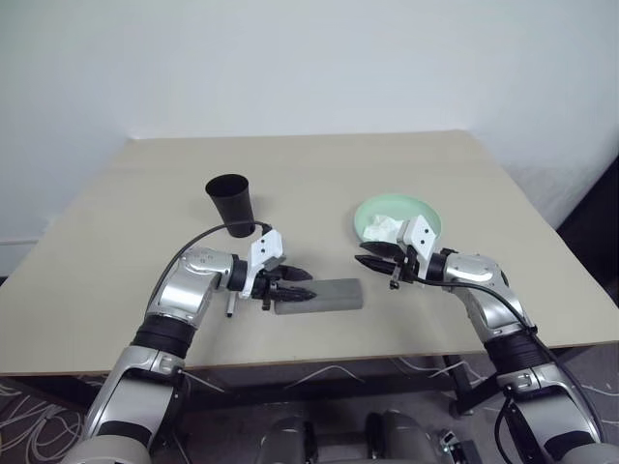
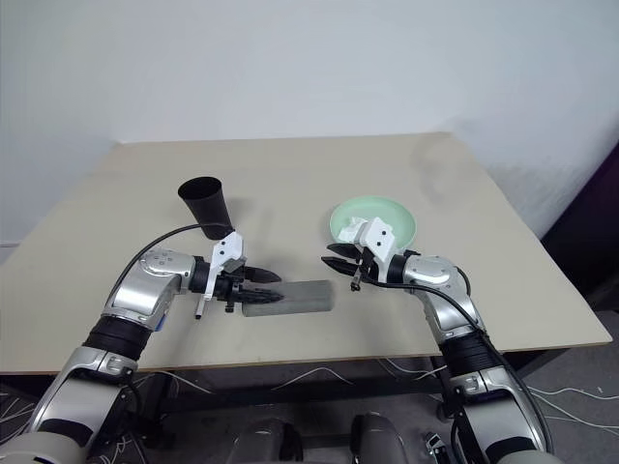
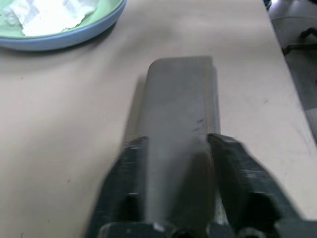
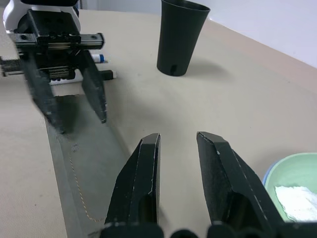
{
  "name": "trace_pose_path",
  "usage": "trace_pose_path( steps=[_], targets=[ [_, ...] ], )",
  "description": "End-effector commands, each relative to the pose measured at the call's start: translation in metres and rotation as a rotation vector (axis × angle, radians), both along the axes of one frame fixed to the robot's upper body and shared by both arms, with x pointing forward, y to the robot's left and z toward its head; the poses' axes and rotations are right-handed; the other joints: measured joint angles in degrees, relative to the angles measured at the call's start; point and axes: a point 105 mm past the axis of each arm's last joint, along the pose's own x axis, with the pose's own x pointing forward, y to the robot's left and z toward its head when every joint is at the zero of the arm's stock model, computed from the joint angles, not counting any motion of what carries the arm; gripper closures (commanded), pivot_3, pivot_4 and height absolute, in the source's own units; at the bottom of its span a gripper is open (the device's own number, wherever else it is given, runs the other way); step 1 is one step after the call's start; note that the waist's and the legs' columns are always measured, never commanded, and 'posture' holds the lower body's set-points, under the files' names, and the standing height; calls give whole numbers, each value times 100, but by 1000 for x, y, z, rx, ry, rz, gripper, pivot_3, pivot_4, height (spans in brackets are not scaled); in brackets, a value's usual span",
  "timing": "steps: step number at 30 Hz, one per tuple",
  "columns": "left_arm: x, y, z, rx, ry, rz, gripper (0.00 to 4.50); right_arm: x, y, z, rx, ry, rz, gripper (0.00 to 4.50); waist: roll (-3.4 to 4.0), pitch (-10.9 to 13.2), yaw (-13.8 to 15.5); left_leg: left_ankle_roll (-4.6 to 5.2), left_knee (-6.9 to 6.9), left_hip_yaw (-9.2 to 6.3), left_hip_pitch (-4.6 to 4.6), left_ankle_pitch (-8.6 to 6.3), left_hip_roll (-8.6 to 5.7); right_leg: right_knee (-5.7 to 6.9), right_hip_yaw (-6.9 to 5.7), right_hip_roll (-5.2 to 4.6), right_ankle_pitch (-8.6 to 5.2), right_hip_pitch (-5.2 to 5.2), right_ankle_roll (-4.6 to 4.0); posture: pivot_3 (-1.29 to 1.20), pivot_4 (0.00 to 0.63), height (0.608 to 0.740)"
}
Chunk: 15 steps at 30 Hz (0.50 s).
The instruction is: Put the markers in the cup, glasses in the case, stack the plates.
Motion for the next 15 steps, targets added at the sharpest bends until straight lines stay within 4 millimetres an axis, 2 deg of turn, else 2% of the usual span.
trace_pose_path(
  steps=[1,5,7,12,15],
  targets=[
    [3,3,1,76,-69,-29,3758,3,2,15,15,-63,2,3269,0,0,0,0,0,1,0,0,0,0,0,0,0,0,0,0,0,729],
    [3,4,-2,86,-80,-27,3758,3,3,15,14,-65,3,3269,0,0,1,0,0,2,1,0,9,-1,1,-1,0,0,0,0,0,729],
    [7,4,3,53,-86,1,3758,4,3,16,13,-66,2,3269,0,0,2,0,0,2,1,0,20,-1,0,-1,0,0,0,0,0,729],
    [22,10,27,-69,-110,117,3758,4,3,17,14,-71,1,3269,0,0,0,0,1,2,0,0,22,0,0,0,0,-2,0,0,0,729],
    [28,21,46,-173,-107,214,3758,5,4,18,15,-74,2,3269,-1,0,-2,0,2,2,-2,0,22,1,0,1,0,-5,0,0,0,729]
  ],
)
